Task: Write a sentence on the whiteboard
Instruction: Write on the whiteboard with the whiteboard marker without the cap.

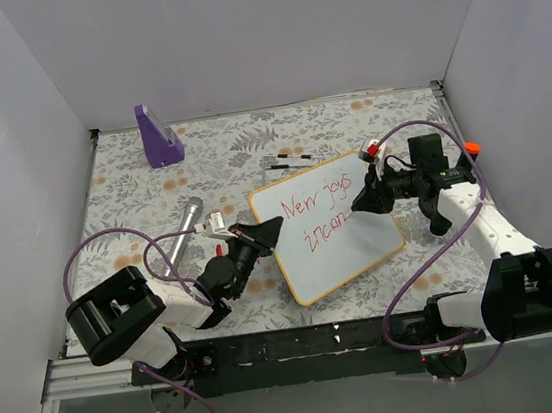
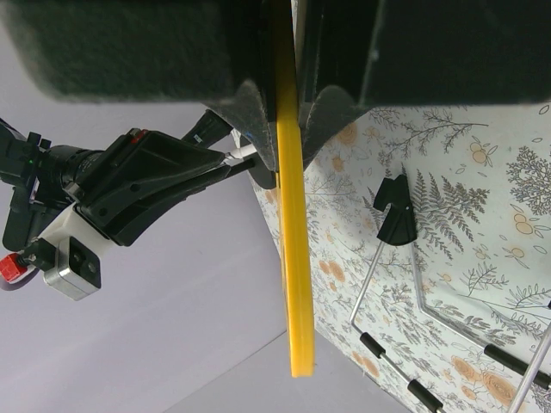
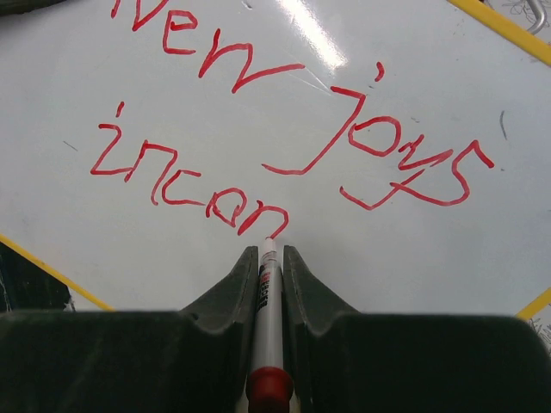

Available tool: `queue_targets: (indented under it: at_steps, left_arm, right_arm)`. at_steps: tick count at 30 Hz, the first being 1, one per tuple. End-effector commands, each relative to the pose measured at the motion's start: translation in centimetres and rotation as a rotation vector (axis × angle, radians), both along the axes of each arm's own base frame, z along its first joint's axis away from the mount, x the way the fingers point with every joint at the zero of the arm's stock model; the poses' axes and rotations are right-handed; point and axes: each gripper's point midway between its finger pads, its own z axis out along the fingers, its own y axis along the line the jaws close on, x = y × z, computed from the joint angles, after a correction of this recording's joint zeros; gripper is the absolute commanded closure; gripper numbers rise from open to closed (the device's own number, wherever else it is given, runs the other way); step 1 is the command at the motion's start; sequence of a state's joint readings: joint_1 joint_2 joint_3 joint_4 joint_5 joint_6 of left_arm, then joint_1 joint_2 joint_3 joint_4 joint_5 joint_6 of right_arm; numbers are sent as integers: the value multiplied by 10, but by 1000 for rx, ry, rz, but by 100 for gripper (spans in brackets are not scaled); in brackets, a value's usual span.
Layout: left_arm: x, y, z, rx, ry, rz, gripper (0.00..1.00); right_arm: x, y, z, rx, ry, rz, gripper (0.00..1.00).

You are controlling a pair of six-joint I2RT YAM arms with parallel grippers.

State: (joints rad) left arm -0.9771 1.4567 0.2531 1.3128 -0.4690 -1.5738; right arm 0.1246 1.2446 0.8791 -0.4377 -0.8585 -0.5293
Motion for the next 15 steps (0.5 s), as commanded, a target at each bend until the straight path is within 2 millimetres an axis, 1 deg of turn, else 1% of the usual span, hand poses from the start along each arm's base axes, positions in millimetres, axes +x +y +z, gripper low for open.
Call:
queue_targets:
  at_steps: [1, 10, 15]
  left_arm:
    - [-11, 5, 64, -141, -192, -19, 100]
    - [-11, 5, 64, -138, -193, -16, 100]
    - [-10, 5, 64, -139, -193, -15, 100]
  right_arm:
    - [23, 2, 16, 7, -78, -20, 99]
    - [33, 0, 16, 5, -88, -48, 99]
    - [36, -5, 14, 1, -83, -73, 99]
